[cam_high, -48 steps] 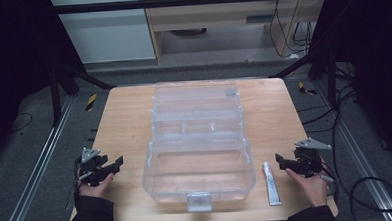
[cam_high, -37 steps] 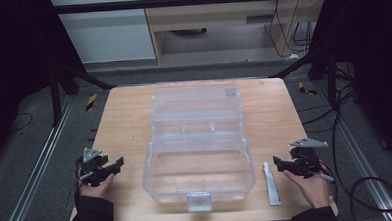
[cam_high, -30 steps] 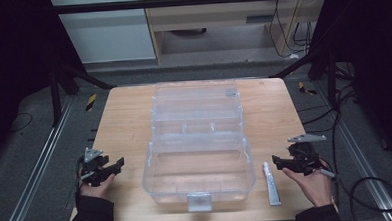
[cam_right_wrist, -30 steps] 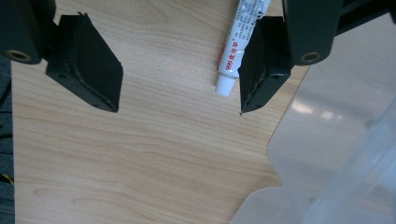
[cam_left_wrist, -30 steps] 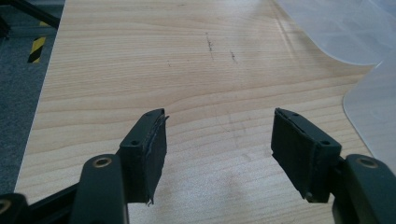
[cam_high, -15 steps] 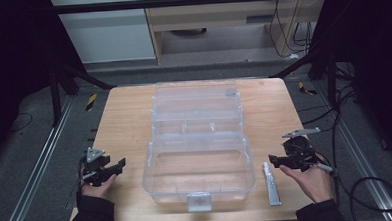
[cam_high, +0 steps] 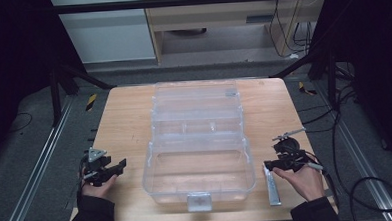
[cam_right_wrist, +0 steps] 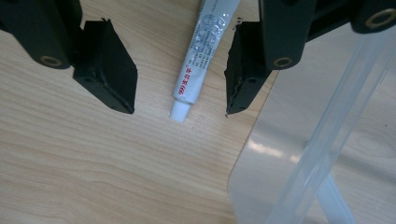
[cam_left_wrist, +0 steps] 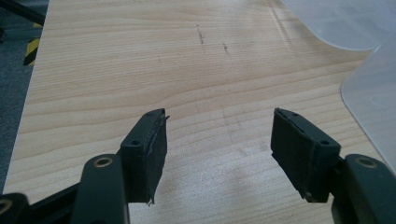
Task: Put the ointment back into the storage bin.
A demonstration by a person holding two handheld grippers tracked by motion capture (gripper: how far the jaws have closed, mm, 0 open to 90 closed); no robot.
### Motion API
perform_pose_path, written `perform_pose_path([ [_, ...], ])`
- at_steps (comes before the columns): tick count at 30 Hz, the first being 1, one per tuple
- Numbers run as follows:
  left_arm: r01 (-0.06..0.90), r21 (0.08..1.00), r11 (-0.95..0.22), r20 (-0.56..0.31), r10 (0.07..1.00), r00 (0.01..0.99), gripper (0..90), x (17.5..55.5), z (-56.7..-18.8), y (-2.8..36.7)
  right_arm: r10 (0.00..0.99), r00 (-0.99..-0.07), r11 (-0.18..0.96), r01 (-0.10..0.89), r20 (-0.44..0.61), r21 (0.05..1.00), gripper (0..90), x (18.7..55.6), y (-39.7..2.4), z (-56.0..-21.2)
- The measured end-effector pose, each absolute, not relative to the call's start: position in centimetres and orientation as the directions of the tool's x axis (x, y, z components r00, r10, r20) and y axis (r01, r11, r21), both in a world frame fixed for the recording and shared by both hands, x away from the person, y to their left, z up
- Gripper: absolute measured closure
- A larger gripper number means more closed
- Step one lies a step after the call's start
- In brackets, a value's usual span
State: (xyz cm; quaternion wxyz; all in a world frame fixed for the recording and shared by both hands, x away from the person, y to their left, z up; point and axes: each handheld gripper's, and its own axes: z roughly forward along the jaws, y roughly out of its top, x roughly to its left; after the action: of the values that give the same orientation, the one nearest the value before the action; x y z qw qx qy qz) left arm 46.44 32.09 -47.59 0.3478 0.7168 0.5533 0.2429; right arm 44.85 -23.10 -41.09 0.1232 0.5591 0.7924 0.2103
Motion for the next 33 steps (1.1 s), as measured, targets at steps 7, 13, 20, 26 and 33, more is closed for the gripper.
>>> perform_pose_path([
  [7,0.629,0.762,-0.153,-0.033,0.961,0.273,36.0,46.5,-47.7,32.0,0.942,-0.333,0.286,0.866,0.045,0.411,48.2,45.0,-23.0,-42.1],
  [13,0.63,0.762,-0.153,-0.034,0.961,0.274,36.0,46.5,-47.6,32.0,0.94,-0.34,0.302,0.874,0.035,0.381,51.1,45.2,-22.5,-42.7],
  [20,0.631,0.761,-0.154,-0.035,0.961,0.276,36.1,46.5,-47.6,32.0,0.945,-0.325,0.294,0.89,0.034,0.349,53.5,45.5,-22.3,-43.3],
  [26,0.634,0.757,-0.157,-0.033,0.96,0.277,36.1,46.5,-47.7,32.1,0.947,-0.318,0.286,0.9,0.046,0.328,55.6,45.5,-22.5,-44.3],
  [33,0.633,0.758,-0.158,-0.033,0.96,0.279,36.1,46.5,-47.7,32.1,0.946,-0.321,0.293,0.907,0.046,0.302,56.9,45.9,-22.2,-44.8],
])
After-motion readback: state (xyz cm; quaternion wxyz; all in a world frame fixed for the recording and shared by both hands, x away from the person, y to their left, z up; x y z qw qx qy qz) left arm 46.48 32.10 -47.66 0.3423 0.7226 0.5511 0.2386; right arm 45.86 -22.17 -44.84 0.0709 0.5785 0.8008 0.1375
